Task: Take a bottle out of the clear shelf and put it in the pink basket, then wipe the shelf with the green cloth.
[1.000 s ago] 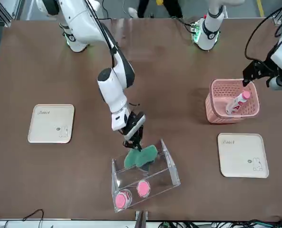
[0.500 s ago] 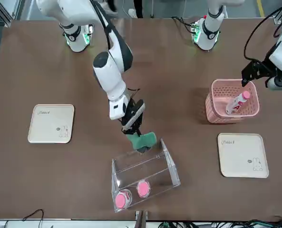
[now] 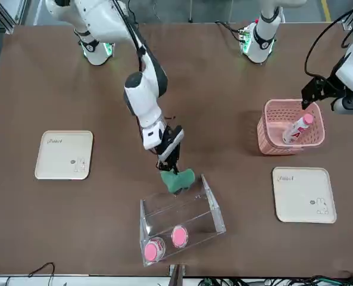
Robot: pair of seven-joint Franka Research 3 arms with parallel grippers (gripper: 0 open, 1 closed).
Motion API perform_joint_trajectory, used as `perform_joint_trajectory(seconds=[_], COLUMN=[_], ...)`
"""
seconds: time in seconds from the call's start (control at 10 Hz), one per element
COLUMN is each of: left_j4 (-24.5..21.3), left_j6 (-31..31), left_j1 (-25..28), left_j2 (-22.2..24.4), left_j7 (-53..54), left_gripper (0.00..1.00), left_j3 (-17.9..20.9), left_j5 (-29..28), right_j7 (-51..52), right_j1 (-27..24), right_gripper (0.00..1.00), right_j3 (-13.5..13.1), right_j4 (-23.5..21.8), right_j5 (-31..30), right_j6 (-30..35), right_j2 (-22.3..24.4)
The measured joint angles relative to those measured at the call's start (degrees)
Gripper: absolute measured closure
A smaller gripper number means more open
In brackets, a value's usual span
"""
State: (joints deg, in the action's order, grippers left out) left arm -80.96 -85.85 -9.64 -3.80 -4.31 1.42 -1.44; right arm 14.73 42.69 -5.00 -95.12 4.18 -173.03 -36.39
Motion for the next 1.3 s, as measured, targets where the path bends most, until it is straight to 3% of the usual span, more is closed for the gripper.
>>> perform_joint_trajectory(seconds=[0.6,1.3], left_j4=[0.00,0.00], left_j6=[-0.02,-0.03], left_j1=[0.08,0.03], left_j2=[-0.02,-0.02], left_j7=[0.07,0.16], left_gripper=[0.00,0.00], left_j3=[0.00,-0.07], left_j5=[0.00,0.00], right_j7=[3.19,3.87], right_j1=[-0.54,-1.61], right_gripper=[0.98,0.98], right_j3=[-1.38,-3.55], right_j4=[-0.21,4.80], right_j5=[-3.56,-5.16], right_j6=[-13.74,-14.34], right_j2=[-6.80,-9.68])
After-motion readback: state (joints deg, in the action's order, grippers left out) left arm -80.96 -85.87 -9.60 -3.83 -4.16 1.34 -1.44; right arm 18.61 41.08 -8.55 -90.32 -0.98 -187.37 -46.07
